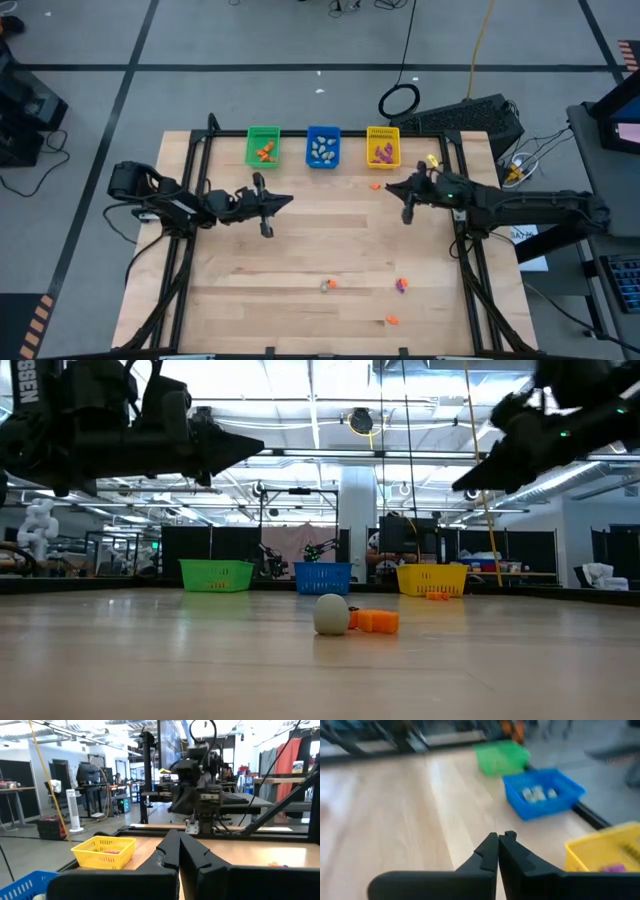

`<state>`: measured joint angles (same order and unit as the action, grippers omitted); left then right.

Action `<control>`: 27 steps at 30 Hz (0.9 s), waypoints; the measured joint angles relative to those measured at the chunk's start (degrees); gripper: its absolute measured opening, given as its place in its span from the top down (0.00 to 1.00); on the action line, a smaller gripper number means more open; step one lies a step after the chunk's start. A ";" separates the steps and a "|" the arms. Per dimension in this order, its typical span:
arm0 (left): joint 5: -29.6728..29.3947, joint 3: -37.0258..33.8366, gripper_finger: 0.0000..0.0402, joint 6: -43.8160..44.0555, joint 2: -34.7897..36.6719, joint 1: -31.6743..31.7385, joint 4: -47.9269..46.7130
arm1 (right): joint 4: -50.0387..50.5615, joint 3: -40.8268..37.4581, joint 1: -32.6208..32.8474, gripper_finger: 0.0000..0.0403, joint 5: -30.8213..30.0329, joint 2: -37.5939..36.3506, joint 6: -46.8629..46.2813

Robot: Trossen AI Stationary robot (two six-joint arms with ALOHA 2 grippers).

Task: Sort Halloween decoration
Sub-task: Put the orange skeleton toy into the green bin

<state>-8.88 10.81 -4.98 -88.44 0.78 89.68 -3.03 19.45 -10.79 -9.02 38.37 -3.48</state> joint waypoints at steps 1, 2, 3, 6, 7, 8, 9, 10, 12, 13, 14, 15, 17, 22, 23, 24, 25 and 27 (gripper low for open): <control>0.00 0.00 1.00 -0.13 0.00 0.00 -0.03 | 2.04 1.66 0.00 0.98 -1.17 2.35 -0.43; 0.00 0.00 1.00 -0.32 0.00 0.00 -0.03 | 3.94 3.12 -0.01 0.97 -1.77 4.87 -0.57; 0.00 0.00 1.00 -0.36 0.02 0.00 -0.10 | 5.53 4.43 -0.10 0.95 -1.99 7.25 -0.56; -0.02 0.00 1.00 -0.34 0.00 0.00 -0.87 | 7.79 7.74 -0.58 0.89 -2.75 14.53 -0.58; -0.02 0.00 1.00 -0.34 0.02 0.00 -0.97 | 8.37 8.64 -0.96 0.86 -2.75 16.79 -0.51; -0.02 0.00 1.00 -0.34 0.02 0.00 -1.25 | 8.79 9.36 -1.40 0.83 -2.75 18.92 -0.33; -0.02 0.00 1.00 -0.32 0.01 0.00 -1.57 | 9.06 9.92 -1.96 0.80 -2.75 21.07 0.11; -0.02 0.00 1.00 -0.30 0.00 0.00 -1.76 | 9.34 10.32 -2.52 0.77 -2.71 22.99 0.70; -0.02 0.00 1.00 -0.30 0.00 0.00 -1.78 | 9.34 11.26 -3.98 0.71 -1.49 26.44 1.98; 0.06 0.00 1.00 -0.28 0.00 0.00 -1.78 | 9.30 11.80 -4.81 0.68 -0.63 28.09 2.25; 0.35 0.00 1.00 -0.27 0.00 0.00 -1.75 | 9.27 12.31 -5.73 0.65 0.44 29.55 2.46; 0.57 0.00 1.00 -0.27 0.00 0.00 -1.71 | 9.32 12.75 -6.66 0.63 1.24 30.98 2.66; 0.81 0.00 1.00 -0.27 0.00 -0.04 -1.74 | 9.42 13.69 -8.52 0.59 1.73 33.78 3.23; 0.94 0.00 1.00 -0.26 0.00 -0.05 -1.76 | 11.35 16.08 -12.56 0.55 2.19 39.61 7.12; 0.94 0.00 1.00 -0.27 0.00 -0.04 -1.77 | 12.05 16.59 -13.24 0.55 3.18 40.74 7.61; 0.94 0.00 1.00 -0.26 0.00 -0.05 -1.78 | 12.26 16.93 -13.96 0.56 4.50 41.77 7.93; 0.94 0.00 1.00 -0.25 0.00 -0.04 -1.78 | 12.37 17.15 -14.58 0.56 5.51 42.72 8.06; 0.94 0.00 1.00 -0.25 0.00 -0.04 -1.84 | 12.27 17.83 -15.58 0.58 6.20 44.75 8.17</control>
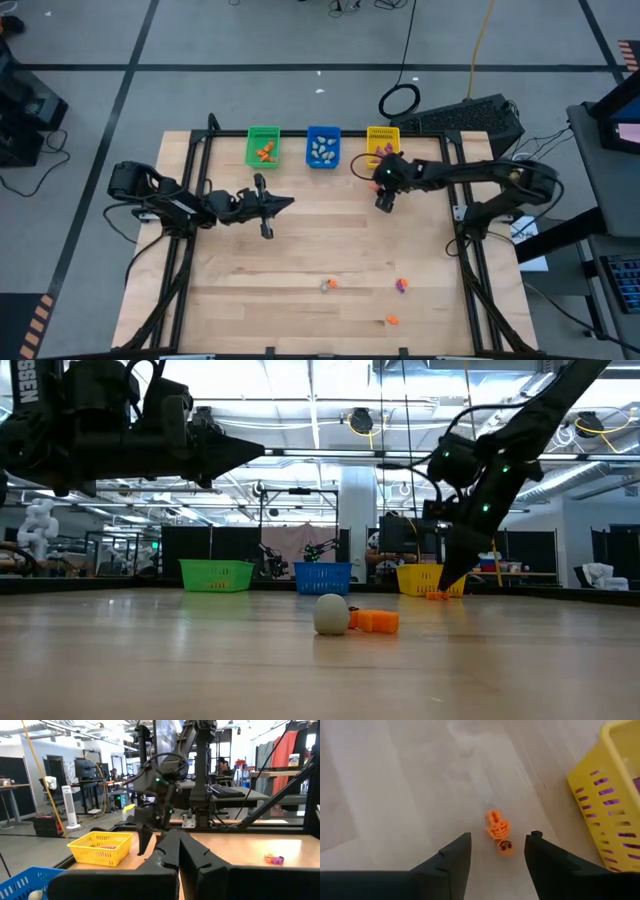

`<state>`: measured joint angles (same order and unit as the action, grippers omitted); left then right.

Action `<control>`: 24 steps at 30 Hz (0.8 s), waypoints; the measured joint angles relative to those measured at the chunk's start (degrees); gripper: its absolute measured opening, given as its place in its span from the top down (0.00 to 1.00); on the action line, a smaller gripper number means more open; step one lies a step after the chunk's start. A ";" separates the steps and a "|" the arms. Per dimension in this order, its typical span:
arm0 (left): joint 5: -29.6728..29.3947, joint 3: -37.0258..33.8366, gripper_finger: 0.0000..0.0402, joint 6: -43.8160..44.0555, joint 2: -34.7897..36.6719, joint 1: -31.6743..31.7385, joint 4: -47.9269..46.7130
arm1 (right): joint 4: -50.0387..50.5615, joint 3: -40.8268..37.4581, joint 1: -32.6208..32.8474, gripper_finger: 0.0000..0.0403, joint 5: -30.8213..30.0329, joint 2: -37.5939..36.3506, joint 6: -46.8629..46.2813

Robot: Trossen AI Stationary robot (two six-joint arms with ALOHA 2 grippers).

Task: Sort Halloween decoration
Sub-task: Put the orange skeleton toy into the green bin

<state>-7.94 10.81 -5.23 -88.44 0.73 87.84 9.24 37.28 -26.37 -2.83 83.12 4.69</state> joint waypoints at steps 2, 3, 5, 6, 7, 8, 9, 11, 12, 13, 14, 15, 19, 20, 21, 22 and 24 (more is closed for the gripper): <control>0.03 0.00 1.00 -0.01 0.00 0.00 -0.11 | 0.05 0.33 -0.82 0.59 -0.01 1.55 0.35; 0.02 0.00 1.00 -0.01 0.00 0.00 -0.12 | 0.15 0.63 -1.10 0.60 0.00 2.28 0.52; 0.02 0.00 1.00 -0.04 0.00 0.00 -0.16 | -0.20 1.03 -1.51 0.63 0.01 3.55 0.80; 0.02 0.00 1.00 -0.04 0.00 0.00 -0.16 | -0.01 1.13 -1.70 0.64 0.06 4.03 0.97; 0.02 0.00 1.00 -0.04 0.00 0.00 -0.16 | 0.01 1.29 -1.79 0.65 0.17 4.46 1.03; 0.02 0.00 1.00 -0.04 0.00 0.00 -0.16 | -0.04 1.48 -1.79 0.66 0.17 4.78 1.22; 0.02 0.00 1.00 -0.04 0.00 0.00 -0.16 | -0.06 1.49 -1.82 0.68 0.31 4.84 1.41; 0.02 0.00 1.00 -0.06 0.00 0.00 -0.16 | -0.04 1.48 -1.79 0.71 0.97 4.84 1.88; 0.02 0.00 1.00 -0.04 0.00 0.00 -0.16 | -0.04 1.47 -1.79 0.73 1.77 4.84 1.91; 0.02 0.00 1.00 -0.04 0.00 0.00 -0.16 | -0.03 1.47 -1.85 0.74 2.88 4.85 1.62; 0.03 0.01 1.00 -0.03 0.00 0.00 -0.16 | 0.01 1.47 -1.91 0.77 3.65 4.88 1.18; 0.04 0.00 1.00 -0.04 0.00 0.00 -0.16 | 0.15 1.47 -1.92 0.79 4.07 4.87 0.89; 0.05 0.02 1.00 -0.02 0.00 0.00 -0.18 | 1.93 1.47 -1.88 0.88 4.45 4.84 0.10; 0.07 0.02 1.00 -0.02 0.00 0.00 -0.18 | 2.33 1.49 -1.88 0.90 4.43 4.82 -0.35; 0.07 0.02 1.00 -0.02 0.00 0.00 -0.18 | 2.68 1.51 -1.88 0.91 4.43 4.78 -0.66; 0.09 0.02 1.00 -0.02 0.00 0.00 -0.21 | 2.97 1.51 -1.87 0.93 4.43 4.78 -0.91; 0.15 0.02 1.00 0.00 0.00 0.00 -0.23 | 3.30 1.55 -1.40 0.95 4.24 4.78 -1.02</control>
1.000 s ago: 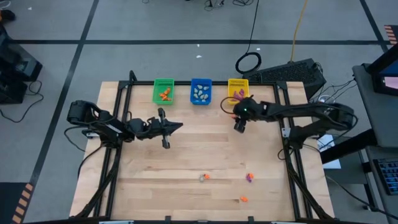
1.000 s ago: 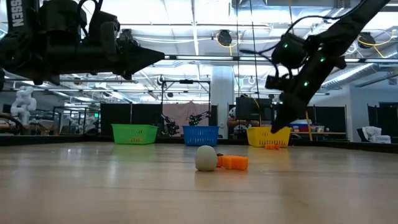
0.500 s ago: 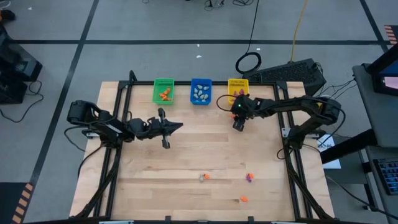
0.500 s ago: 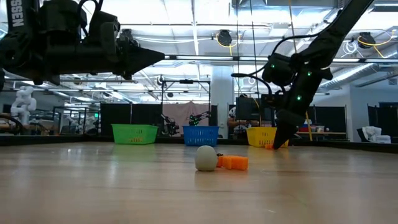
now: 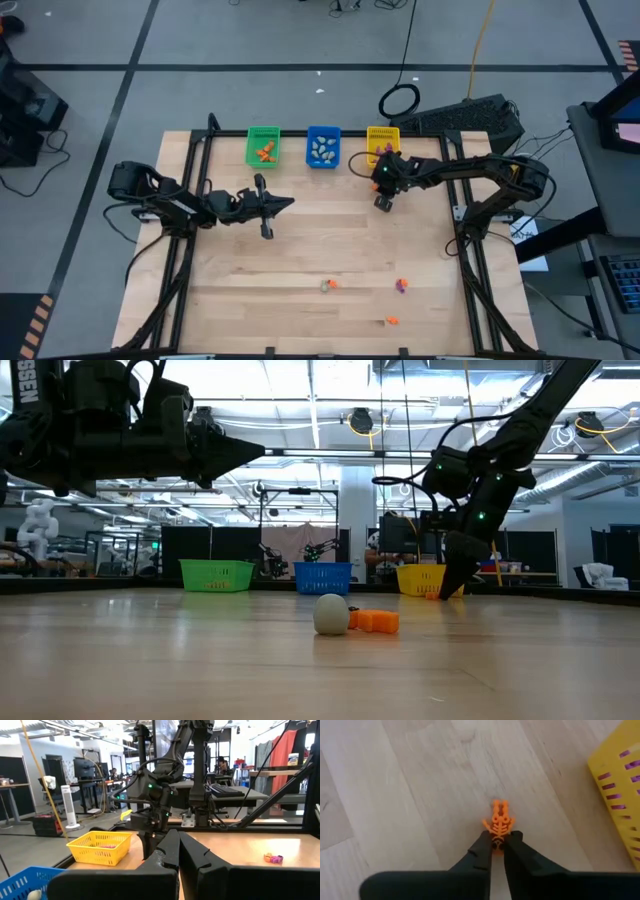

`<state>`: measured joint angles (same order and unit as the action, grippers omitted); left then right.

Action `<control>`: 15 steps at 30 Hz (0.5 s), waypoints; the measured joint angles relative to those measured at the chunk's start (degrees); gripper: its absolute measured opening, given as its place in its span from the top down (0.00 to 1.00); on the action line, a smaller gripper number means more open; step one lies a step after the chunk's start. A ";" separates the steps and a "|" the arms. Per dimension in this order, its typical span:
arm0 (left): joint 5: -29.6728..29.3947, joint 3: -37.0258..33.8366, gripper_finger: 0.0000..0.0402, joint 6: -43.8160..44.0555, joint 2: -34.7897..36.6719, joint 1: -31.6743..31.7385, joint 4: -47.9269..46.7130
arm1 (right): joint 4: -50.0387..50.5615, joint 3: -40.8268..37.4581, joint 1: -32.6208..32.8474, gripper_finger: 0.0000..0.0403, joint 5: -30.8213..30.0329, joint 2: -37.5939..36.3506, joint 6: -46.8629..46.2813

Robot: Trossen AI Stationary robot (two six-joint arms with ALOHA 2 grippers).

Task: Sort Halloween decoration
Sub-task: Put the orange skeleton toy into the green bin

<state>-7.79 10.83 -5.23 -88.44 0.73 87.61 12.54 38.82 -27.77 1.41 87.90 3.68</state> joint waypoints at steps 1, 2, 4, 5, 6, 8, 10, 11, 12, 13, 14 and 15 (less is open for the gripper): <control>0.04 0.00 1.00 0.00 0.00 0.00 0.00 | 0.15 0.01 0.29 0.96 -0.16 -0.07 -0.27; 0.04 0.00 1.00 0.00 0.00 0.00 0.00 | 0.34 0.01 0.52 0.97 -0.24 -0.29 -0.81; 0.03 0.00 1.00 0.00 0.00 0.00 0.00 | 0.81 -0.02 1.31 0.97 -0.11 -0.67 -1.71; -0.10 0.00 1.00 0.00 0.00 0.00 0.00 | 1.16 0.07 1.78 0.97 -0.07 -0.98 -2.13; -0.51 0.00 1.00 0.00 0.00 0.00 0.00 | 1.61 0.12 2.27 0.97 0.45 -1.50 -2.57; -1.45 0.00 1.00 0.02 0.00 0.00 -0.05 | 3.08 0.33 3.69 0.97 1.45 -2.39 -2.99; -2.31 -0.08 1.00 0.00 0.00 0.00 0.12 | 2.57 1.14 5.20 0.97 1.80 -3.43 -3.21; -2.61 -0.31 1.00 0.02 0.00 0.00 0.55 | 2.38 1.47 5.95 0.97 2.04 -4.12 -3.65; -3.07 -0.46 1.00 0.02 0.01 0.00 0.70 | 2.27 1.97 6.77 0.97 2.13 -4.47 -4.46; -3.63 -0.72 1.00 0.02 0.19 0.00 0.80 | 1.60 2.38 7.67 0.97 2.04 -4.57 -5.41; -4.15 -1.14 1.00 0.04 0.37 -0.02 1.29 | 0.88 2.60 8.63 0.97 1.99 -4.50 -6.24; -4.36 -1.36 1.00 0.28 0.43 0.00 2.22 | 0.04 2.66 9.63 0.97 1.99 -4.50 -7.12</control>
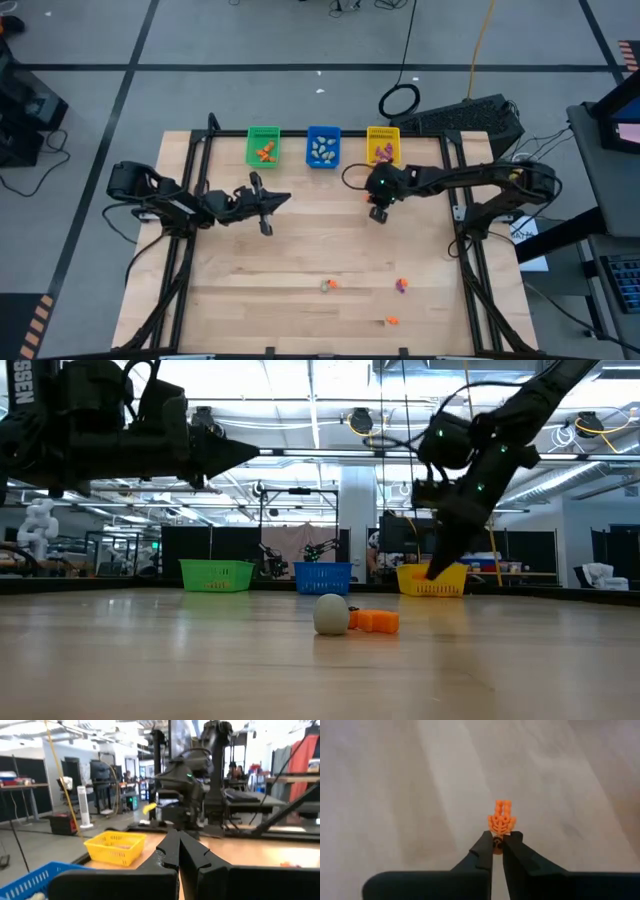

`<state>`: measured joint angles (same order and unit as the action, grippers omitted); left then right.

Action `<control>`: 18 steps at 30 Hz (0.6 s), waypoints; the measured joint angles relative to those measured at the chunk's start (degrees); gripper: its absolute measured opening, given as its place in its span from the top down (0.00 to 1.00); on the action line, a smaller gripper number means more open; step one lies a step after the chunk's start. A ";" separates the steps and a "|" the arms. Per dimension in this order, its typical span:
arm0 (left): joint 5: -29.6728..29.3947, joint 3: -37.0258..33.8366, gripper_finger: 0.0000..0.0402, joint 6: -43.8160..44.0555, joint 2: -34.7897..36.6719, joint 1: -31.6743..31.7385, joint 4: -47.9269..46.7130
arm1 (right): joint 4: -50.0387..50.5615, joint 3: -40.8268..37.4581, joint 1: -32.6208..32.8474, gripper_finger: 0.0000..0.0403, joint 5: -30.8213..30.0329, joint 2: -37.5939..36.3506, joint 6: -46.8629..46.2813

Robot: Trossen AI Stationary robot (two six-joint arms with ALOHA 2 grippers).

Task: Sort Halloween decoration
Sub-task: Put the orange skeleton toy into the green bin

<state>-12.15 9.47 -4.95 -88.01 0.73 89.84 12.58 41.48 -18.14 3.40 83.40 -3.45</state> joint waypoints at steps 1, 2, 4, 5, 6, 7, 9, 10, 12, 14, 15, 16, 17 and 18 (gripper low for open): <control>-0.13 -0.29 1.00 0.02 0.19 0.00 0.32 | -1.83 0.06 0.98 0.97 0.02 0.00 -0.77; -0.72 -0.88 1.00 0.03 0.81 -0.02 0.01 | -4.69 0.23 2.02 0.97 0.02 0.20 -1.62; -2.09 -1.67 1.00 0.14 1.97 -0.11 0.28 | -9.84 0.37 3.67 0.97 -0.03 0.71 -3.19; -2.86 -2.10 1.00 0.15 2.39 -0.15 0.49 | -12.06 0.35 4.40 0.97 -0.05 1.05 -3.85; -3.40 -2.75 1.00 0.15 3.29 -0.36 -0.07 | -14.73 0.39 5.09 0.97 -0.12 1.61 -4.43; -4.19 -3.16 1.00 0.15 4.14 -0.55 -0.14 | -16.55 0.87 5.68 0.97 -0.25 2.27 -4.78; -4.93 -3.55 1.00 0.12 5.67 -1.01 0.40 | -18.48 2.90 6.55 0.97 -1.24 3.92 -4.86; -5.21 -4.01 1.00 0.10 6.49 -1.27 0.20 | -18.89 4.47 6.87 0.97 -1.93 4.99 -4.64; -5.57 -4.46 1.00 0.08 7.69 -1.61 0.25 | -19.26 7.83 7.07 0.97 -2.06 7.48 -3.47; -6.43 -5.42 1.00 -0.13 9.00 -1.97 0.18 | -19.29 11.80 7.00 0.97 -1.99 10.47 -2.50; -7.05 -5.76 1.00 -0.21 9.48 -2.06 0.20 | -19.33 14.09 6.83 0.97 -1.98 12.08 -1.78; -7.63 -6.11 1.00 -0.22 9.95 -2.25 0.25 | -19.27 16.37 6.60 0.97 -1.93 13.64 -1.15; -8.28 -6.58 1.00 -0.22 10.50 -2.34 0.15 | -19.18 18.79 6.35 0.97 -1.94 15.32 -0.67; -8.62 -6.83 1.00 -0.21 10.93 -2.37 0.11 | -19.26 21.49 6.06 0.97 -1.97 17.32 -0.32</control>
<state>-20.77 2.64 -5.16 -77.08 -1.64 89.95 -6.68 62.97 -12.08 1.44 100.72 -3.77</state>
